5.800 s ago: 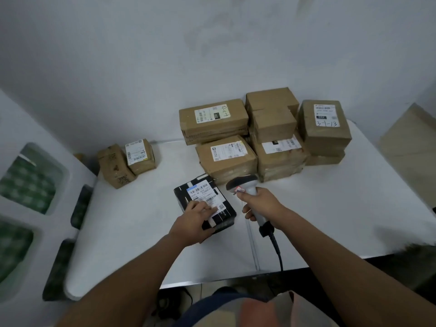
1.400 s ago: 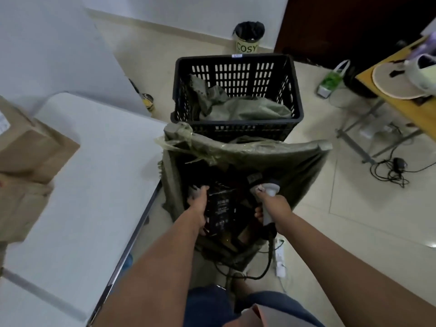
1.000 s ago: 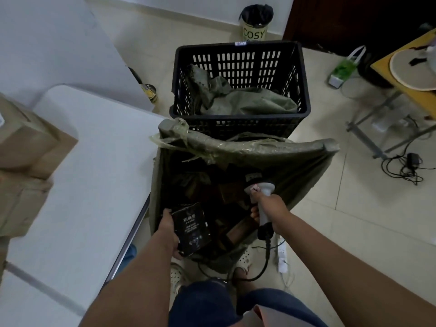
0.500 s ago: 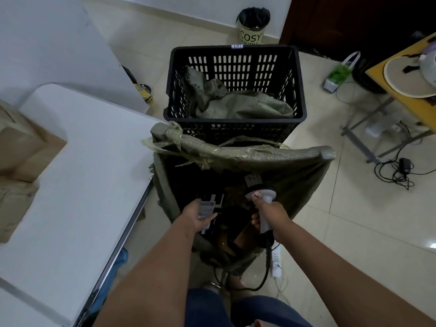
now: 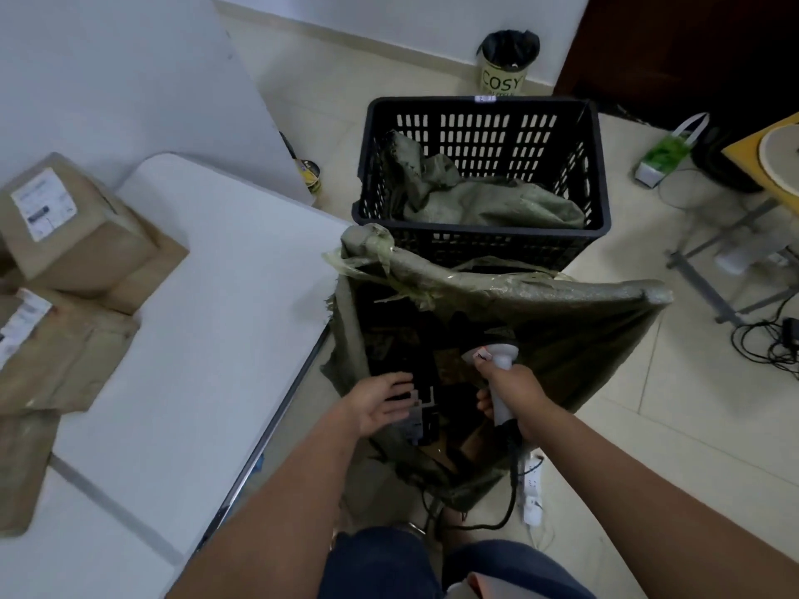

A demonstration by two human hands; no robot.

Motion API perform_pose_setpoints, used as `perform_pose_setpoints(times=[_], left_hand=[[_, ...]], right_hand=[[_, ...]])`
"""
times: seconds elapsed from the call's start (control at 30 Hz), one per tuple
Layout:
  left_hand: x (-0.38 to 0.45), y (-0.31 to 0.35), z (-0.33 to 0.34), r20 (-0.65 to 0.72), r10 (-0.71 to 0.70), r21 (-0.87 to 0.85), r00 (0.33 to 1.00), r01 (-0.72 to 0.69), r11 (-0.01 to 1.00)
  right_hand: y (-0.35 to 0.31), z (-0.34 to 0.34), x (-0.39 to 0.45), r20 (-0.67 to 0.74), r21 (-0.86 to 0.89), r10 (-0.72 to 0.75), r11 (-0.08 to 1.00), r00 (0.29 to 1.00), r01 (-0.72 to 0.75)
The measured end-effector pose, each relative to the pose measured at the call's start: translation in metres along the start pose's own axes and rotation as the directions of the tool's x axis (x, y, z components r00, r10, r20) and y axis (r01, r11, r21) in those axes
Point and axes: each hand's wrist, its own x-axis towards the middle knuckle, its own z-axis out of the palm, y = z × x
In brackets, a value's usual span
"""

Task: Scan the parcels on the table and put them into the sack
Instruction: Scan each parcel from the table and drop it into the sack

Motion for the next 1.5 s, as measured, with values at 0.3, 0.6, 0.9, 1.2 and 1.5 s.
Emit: perform_pose_setpoints(times=[0.3,0.6,0.9,1.2,1.5], left_hand=[[-0.073,0.011,-0.106,-0.043,0.187,0.028,0.981,-0.186,0.982],[-0.184,-0.036,-0.292,-0.413,0.302,0.032,0.859,-0.318,0.947],[-0.269,-0.101,-0.438,-0.710,0.511,0.299,0.484,-0.450,0.841],[-0.280,-0.111,-0.519,-0.676,0.650,0.692,0.348,-0.003,0.722],[-0.272,-0.117,-0.547,-0.617,0.532,0.699,0.580,0.095,0.709]], right_hand=[[-0.039,0.128,-0.052,0.143,-0.240,-0.169,0.950,0.975,0.200],[-0.069,0.325,-0.138,0.472,-0.292,-0.316,0.825,0.823,0.484],[-0.055,0.501,-0.225,0.664,-0.345,-0.288,0.701,0.690,0.624],[-0.042,0.560,-0.245,0.632,-0.430,-0.279,0.650,0.723,0.627],[-0.047,0.559,-0.235,0.564,-0.450,-0.285,0.681,0.775,0.578]])
